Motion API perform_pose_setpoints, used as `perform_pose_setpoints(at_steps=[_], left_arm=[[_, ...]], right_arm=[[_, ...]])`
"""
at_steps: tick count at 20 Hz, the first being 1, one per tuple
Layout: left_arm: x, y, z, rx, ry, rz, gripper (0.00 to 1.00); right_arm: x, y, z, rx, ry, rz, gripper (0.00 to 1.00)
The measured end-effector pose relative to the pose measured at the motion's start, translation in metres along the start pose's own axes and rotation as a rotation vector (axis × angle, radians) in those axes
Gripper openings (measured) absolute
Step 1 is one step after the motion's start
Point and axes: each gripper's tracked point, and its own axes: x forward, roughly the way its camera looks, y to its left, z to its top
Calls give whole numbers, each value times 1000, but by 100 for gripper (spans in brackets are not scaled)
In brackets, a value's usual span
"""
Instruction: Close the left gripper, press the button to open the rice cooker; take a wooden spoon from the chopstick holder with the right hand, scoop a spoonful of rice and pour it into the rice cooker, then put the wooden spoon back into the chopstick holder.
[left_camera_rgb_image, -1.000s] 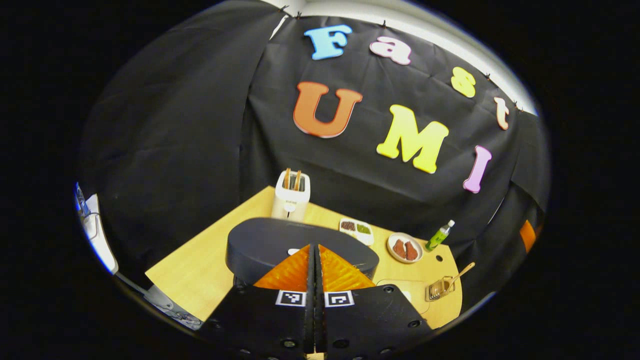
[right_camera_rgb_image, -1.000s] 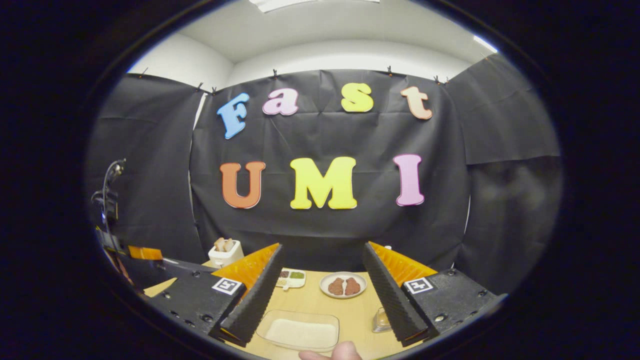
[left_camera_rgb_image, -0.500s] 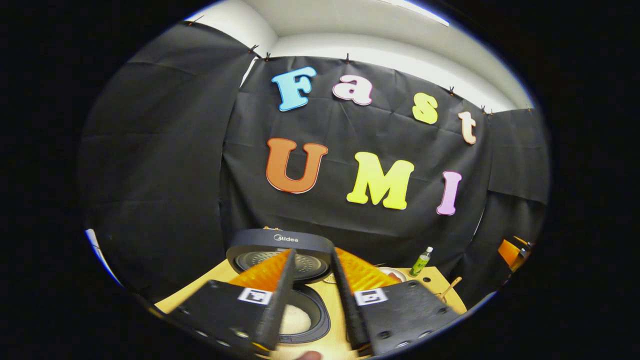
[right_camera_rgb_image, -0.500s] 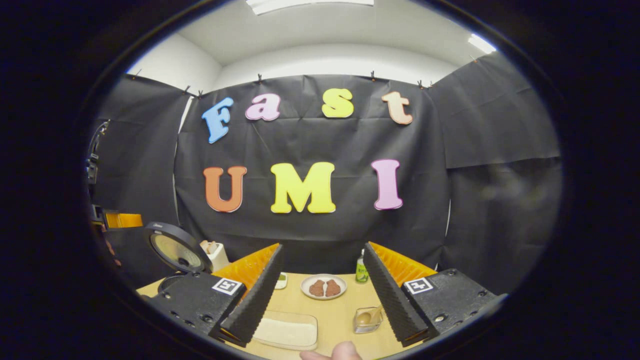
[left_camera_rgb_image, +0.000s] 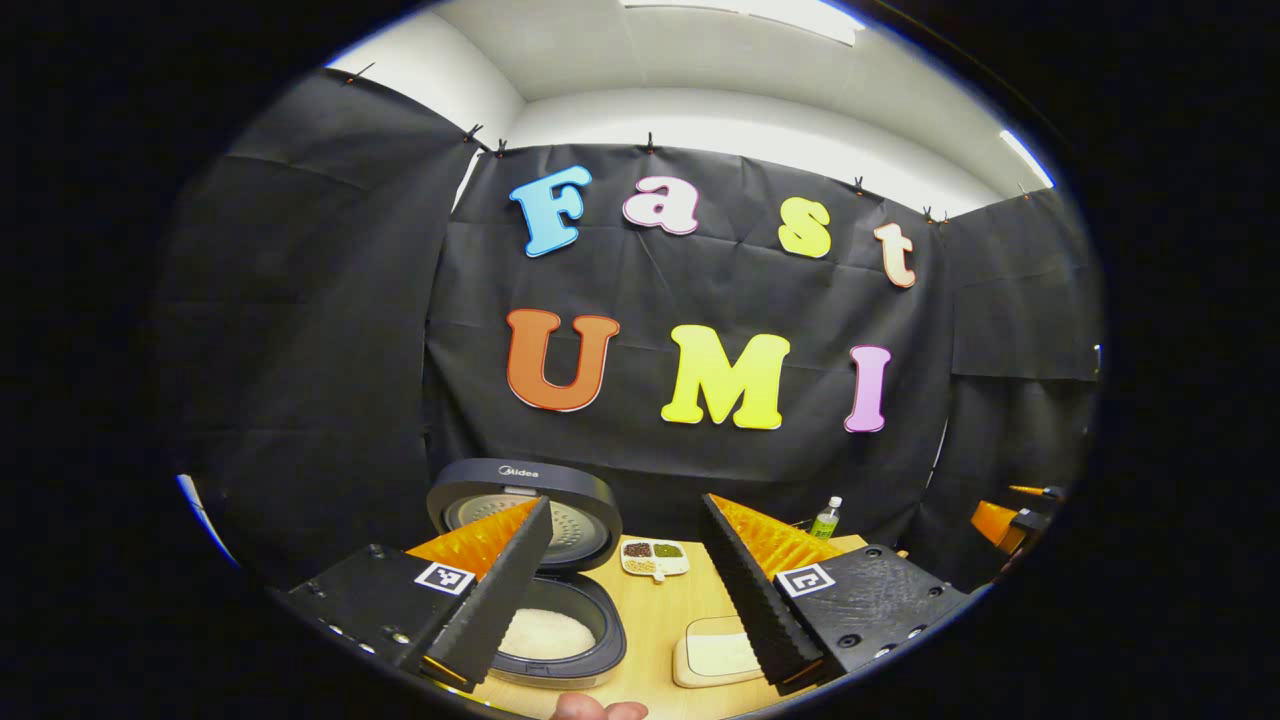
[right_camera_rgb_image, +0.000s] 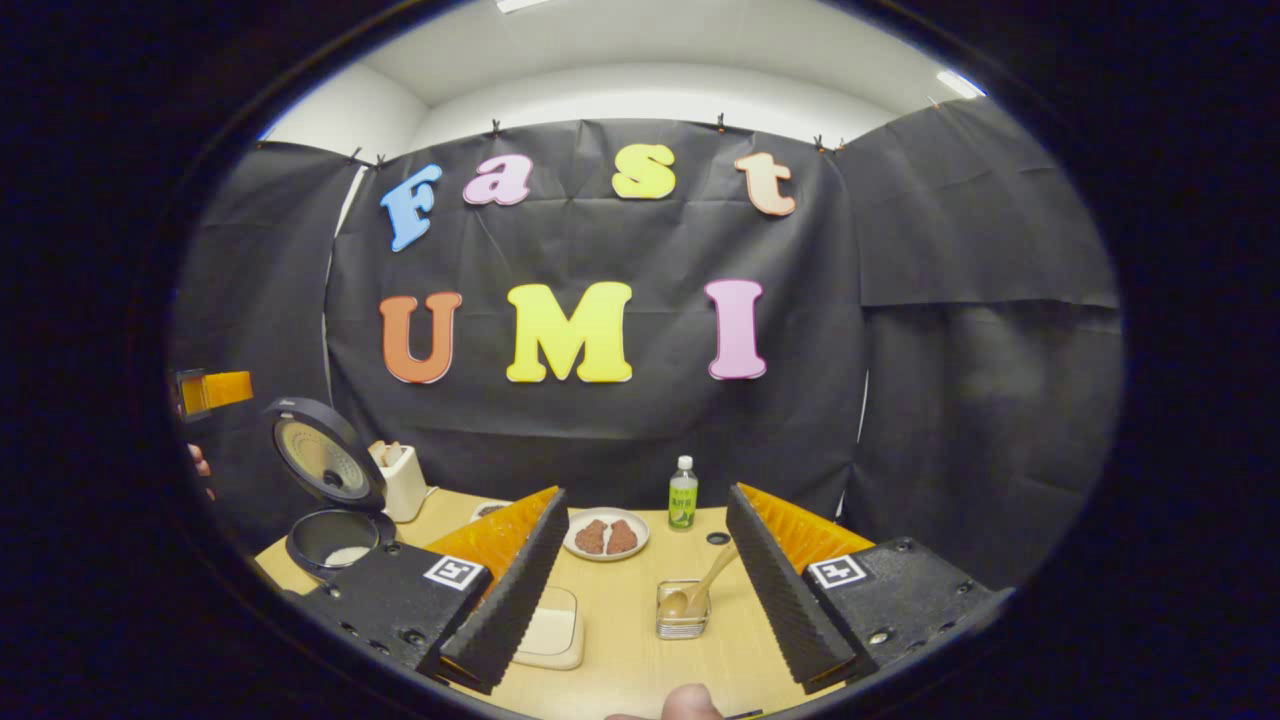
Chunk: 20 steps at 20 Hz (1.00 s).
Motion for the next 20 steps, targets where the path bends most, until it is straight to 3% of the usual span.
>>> perform_pose_setpoints(at_steps=[8, 16, 18, 20], left_arm=[[3, -21, -12, 37, 23, 28, 94], [43, -28, -22, 36, 75, 83, 94], [50, -31, -26, 42, 87, 94, 94], [59, -33, -28, 51, 92, 102, 95]], right_arm=[[43, -36, -53, 66, 116, -3, 100], [130, -75, -124, 171, 250, -3, 100], [152, -80, -144, 203, 287, 3, 94], [171, -84, -164, 231, 327, 5, 94]])
